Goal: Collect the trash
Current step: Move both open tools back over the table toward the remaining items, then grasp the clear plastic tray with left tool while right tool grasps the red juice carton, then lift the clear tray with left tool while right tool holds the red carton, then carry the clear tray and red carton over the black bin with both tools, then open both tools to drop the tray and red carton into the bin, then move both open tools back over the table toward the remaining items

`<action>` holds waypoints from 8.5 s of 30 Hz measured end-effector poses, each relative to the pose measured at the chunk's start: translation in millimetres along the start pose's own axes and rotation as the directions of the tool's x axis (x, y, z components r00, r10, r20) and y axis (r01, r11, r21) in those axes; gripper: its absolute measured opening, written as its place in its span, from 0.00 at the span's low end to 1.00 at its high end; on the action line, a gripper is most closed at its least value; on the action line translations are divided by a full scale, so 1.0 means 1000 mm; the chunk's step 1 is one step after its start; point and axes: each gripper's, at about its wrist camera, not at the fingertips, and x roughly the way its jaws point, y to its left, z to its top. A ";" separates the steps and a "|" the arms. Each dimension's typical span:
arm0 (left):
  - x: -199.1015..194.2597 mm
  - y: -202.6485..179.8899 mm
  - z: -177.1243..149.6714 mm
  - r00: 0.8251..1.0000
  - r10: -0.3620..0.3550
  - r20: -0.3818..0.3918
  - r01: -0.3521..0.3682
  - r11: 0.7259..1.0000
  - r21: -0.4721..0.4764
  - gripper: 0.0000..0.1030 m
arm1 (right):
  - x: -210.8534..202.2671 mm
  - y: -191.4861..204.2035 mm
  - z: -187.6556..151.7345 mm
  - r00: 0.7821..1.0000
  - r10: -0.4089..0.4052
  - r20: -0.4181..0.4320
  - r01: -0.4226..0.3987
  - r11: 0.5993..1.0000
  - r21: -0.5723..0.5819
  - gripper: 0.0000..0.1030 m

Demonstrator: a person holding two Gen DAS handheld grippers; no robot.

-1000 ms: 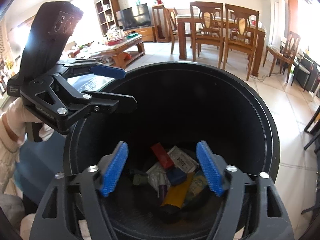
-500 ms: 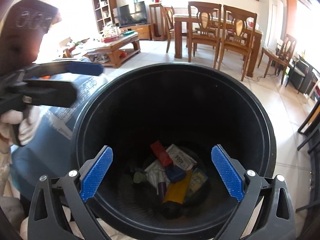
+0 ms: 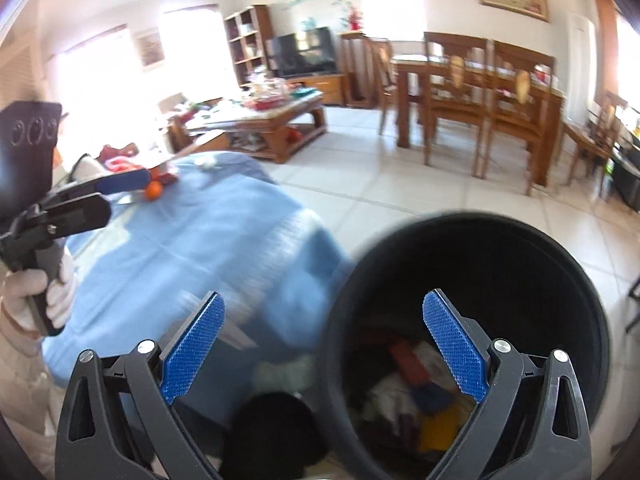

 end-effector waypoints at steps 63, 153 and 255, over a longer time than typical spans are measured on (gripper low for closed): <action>-0.069 0.299 -0.059 0.895 0.311 -0.321 -0.304 0.950 0.073 0.18 | 0.327 0.326 0.175 0.951 0.221 -0.218 -0.306 0.546 -0.780 0.43; -0.091 0.042 -0.031 0.975 0.223 -0.016 -0.224 0.972 -0.075 0.03 | 0.004 0.097 0.039 0.866 0.498 0.054 -0.496 0.867 -0.041 0.32; 0.048 -0.028 0.008 0.989 -0.012 -0.148 0.031 0.991 0.127 0.95 | -0.043 -0.031 -0.029 0.993 0.116 0.022 -0.114 0.991 -0.069 0.95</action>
